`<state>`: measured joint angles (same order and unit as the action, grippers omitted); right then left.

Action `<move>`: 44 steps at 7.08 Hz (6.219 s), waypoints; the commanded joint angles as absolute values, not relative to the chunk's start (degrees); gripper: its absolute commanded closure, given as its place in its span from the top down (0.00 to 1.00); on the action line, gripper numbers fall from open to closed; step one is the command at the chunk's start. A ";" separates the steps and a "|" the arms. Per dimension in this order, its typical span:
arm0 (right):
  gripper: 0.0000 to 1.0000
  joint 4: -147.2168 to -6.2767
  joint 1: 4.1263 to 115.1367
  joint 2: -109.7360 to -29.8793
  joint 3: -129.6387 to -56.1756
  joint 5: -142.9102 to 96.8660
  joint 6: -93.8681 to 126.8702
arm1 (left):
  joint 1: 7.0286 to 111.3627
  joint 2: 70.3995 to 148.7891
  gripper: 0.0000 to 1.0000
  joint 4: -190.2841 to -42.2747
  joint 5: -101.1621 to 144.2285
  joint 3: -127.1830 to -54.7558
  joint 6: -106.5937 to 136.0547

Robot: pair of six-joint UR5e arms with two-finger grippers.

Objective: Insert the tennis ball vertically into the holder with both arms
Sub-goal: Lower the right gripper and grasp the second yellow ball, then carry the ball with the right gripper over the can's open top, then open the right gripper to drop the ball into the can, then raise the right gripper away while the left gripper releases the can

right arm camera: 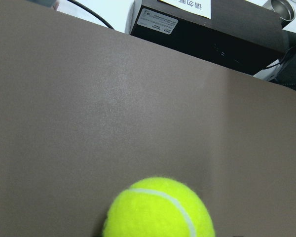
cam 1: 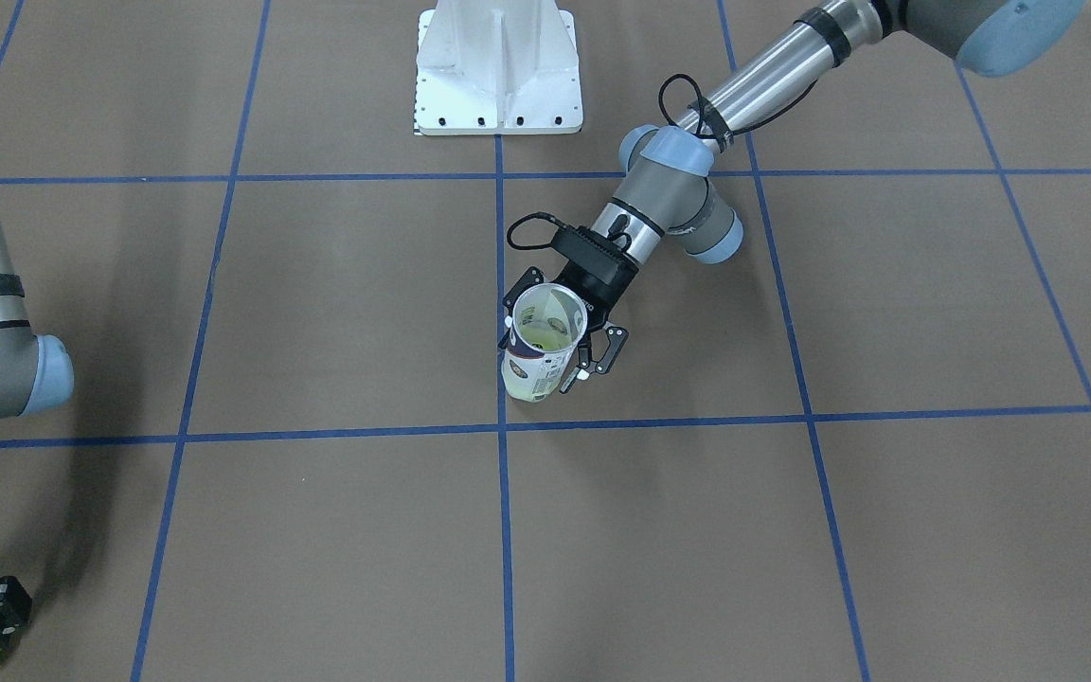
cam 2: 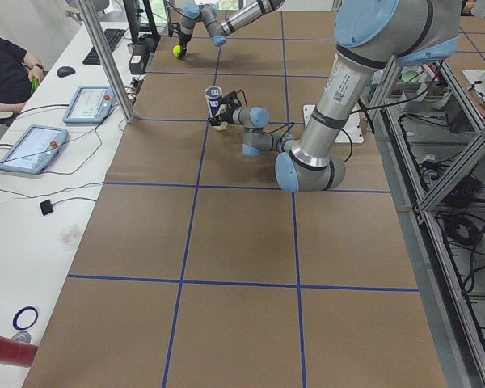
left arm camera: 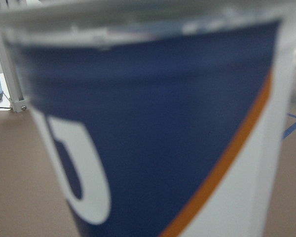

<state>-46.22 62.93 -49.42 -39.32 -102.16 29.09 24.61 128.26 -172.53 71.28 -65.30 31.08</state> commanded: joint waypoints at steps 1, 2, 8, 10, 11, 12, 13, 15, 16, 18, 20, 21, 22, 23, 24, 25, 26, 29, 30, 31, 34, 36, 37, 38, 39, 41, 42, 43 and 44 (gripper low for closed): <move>0.00 -46.23 63.10 -49.22 -39.29 -102.22 28.92 | 24.52 128.41 0.99 -172.53 71.28 -65.39 31.11; 0.00 -46.23 63.89 -48.17 -39.81 -102.91 28.83 | 24.52 128.58 0.99 -172.53 71.28 -65.48 31.11; 0.00 -54.81 66.54 -47.20 -57.07 -119.14 38.61 | 23.82 128.85 0.99 -172.53 71.37 -65.92 31.29; 0.00 -59.21 63.22 -47.37 -67.79 -124.52 48.90 | 23.56 128.85 0.99 -172.53 71.37 -65.92 31.29; 0.00 -62.28 60.41 -46.85 -73.59 -124.80 55.57 | 23.55 128.76 0.99 -172.53 71.37 -65.92 31.29; 0.00 -65.01 56.90 -45.02 -79.92 -126.11 63.90 | 23.47 128.85 0.99 -172.53 71.37 -65.83 31.29; 0.00 -68.43 53.21 -43.09 -84.24 -126.47 68.42 | 23.03 128.85 0.99 -172.53 71.28 -65.83 31.38; 0.00 -79.16 48.89 -40.17 -90.07 -126.13 69.08 | 22.59 128.85 0.99 -172.62 71.28 -65.83 31.55; 0.00 -80.49 47.48 -40.17 -90.52 -126.12 69.08 | 22.41 128.76 0.99 -172.53 71.28 -65.83 31.55; 0.00 -84.62 45.62 -40.08 -93.41 -126.56 69.08 | 22.15 128.67 0.99 -172.62 71.28 -65.74 31.47; 0.00 -86.83 43.52 -39.21 -93.78 -126.30 69.26 | 22.15 128.67 0.99 -172.53 71.28 -65.74 31.46; 0.00 -86.92 42.98 -39.20 -93.69 -126.21 69.26 | 22.15 128.67 0.99 -172.53 71.28 -65.74 31.46; 0.00 -86.92 42.46 -39.11 -93.69 -126.12 69.34 | 22.15 128.67 0.99 -172.53 71.28 -65.74 31.46; 0.00 -87.01 42.36 -39.11 -93.69 -126.12 69.35 | 22.06 128.67 0.99 -172.53 71.28 -65.74 31.46; 0.59 -86.92 41.93 -39.20 -93.52 -126.04 70.13 | 22.06 128.67 0.99 -172.53 71.28 -65.74 31.46; 0.98 -86.92 41.66 -39.20 -93.60 -125.43 70.40 | 21.97 128.67 0.99 -172.53 71.28 -65.74 31.46; 0.99 -86.92 41.66 -39.29 -93.52 -125.42 70.40 | 21.97 128.67 0.99 -172.53 71.28 -65.66 31.46; 0.99 -86.92 41.75 -39.46 -94.04 -125.42 70.58 | 21.88 128.58 0.99 -172.53 71.28 -65.65 31.20; 0.99 -86.92 41.75 -39.29 -94.22 -125.51 70.58 | 21.88 128.58 0.99 -172.53 71.28 -65.65 31.20; 0.99 -87.01 41.84 -39.46 -94.48 -125.51 70.66 | 21.88 128.58 0.99 -172.62 71.28 -65.83 31.20; 0.99 -87.10 42.01 -39.29 -95.01 -125.60 70.84 | 21.88 128.15 0.99 -172.62 71.37 -67.40 31.29; 0.99 -87.10 42.27 -39.46 -95.36 -125.68 70.84 | 22.06 127.71 0.99 -172.62 71.37 -68.11 31.20; 0.99 -87.10 42.45 -39.29 -95.36 -125.68 70.84 | 22.06 126.23 0.99 -172.62 71.54 -69.07 31.20; 0.99 -87.10 42.63 -39.29 -95.36 -125.68 70.75 | 22.06 124.56 0.99 -172.62 71.54 -70.21 31.20; 0.99 -87.10 43.15 -39.46 -95.36 -125.77 70.75 | 22.06 123.32 0.99 -172.62 71.54 -71.70 31.20; 0.99 -87.10 43.94 -39.46 -95.45 -126.29 70.75 | 21.80 118.77 0.99 -172.62 71.63 -76.70 31.20; 0.99 -87.19 45.08 -39.72 -96.32 -127.43 70.66 | 21.62 115.70 0.99 -172.62 71.72 -79.60 31.20; 0.99 -87.27 48.13 -40.16 -96.85 -130.23 70.75 | 20.75 113.23 0.99 -172.62 71.81 -81.72 31.20; 0.99 -87.36 51.99 -41.30 -98.16 -135.04 70.75 | 20.74 112.16 0.99 -172.62 71.89 -82.00 31.20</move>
